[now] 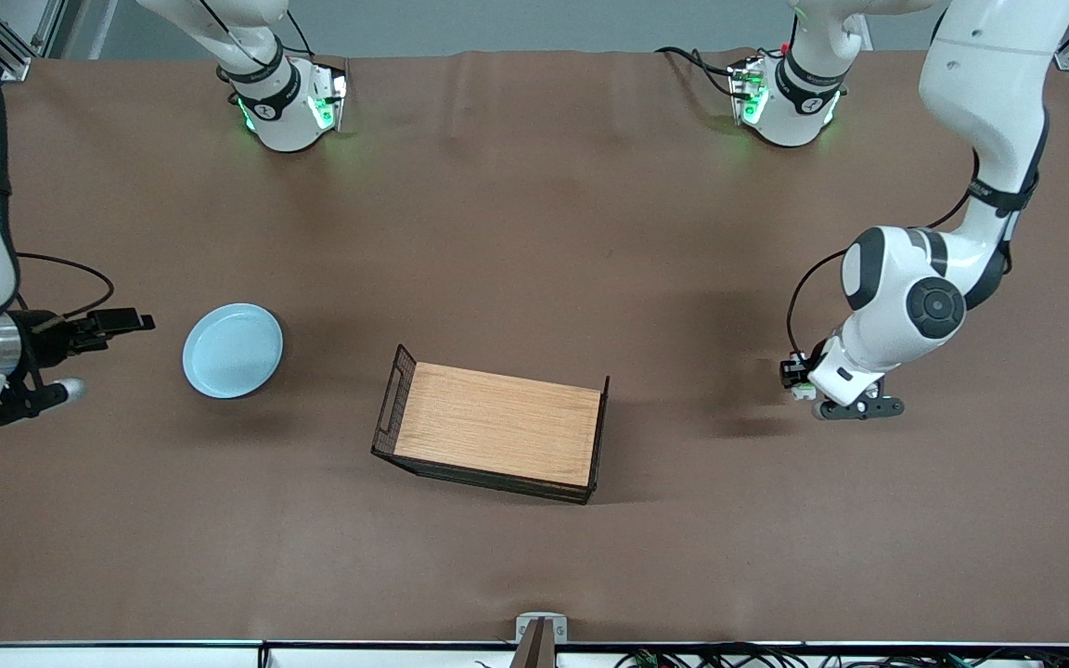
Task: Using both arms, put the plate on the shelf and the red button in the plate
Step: 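Lift the green button with the left gripper while the right gripper reaches the plate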
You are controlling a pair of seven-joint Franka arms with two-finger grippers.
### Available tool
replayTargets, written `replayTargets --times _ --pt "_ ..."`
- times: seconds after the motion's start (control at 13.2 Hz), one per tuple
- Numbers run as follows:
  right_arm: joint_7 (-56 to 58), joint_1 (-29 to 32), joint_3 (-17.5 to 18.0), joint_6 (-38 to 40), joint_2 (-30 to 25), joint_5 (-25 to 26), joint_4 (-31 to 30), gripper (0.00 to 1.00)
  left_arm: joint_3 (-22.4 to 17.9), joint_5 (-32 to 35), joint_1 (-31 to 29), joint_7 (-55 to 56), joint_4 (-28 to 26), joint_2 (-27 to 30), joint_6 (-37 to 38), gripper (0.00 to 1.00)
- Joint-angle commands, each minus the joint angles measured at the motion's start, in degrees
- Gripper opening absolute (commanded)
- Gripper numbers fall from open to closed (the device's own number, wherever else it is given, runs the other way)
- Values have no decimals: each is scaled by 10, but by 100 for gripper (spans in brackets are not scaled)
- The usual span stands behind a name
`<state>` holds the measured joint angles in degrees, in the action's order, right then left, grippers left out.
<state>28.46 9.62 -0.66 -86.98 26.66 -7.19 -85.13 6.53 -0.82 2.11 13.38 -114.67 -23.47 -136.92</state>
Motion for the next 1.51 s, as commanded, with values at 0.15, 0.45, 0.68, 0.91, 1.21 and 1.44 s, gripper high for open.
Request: replayTargets --times 0.15,0.45,0.68,0.91,1.21,1.44 --pt "65 -6 0 -162 -8 37 -108 100 43 -3 4 214 158 22 224 0" --pt "98 -1 -1 -237 -8 35 -155 100 88 -9 5 356 233 21 293 0" --pt "103 31 -1 -336 -5 6 -219 100 95 -25 4 432 287 21 347 0" --pt "96 10 -1 -332 0 5 -246 100 95 -69 5 558 330 21 364 0" --pt "67 6 -1 -340 4 4 -267 100 112 -68 13 736 356 15 359 0" --pt "83 4 -1 -366 12 8 -267 99 112 -68 29 782 374 11 358 0"
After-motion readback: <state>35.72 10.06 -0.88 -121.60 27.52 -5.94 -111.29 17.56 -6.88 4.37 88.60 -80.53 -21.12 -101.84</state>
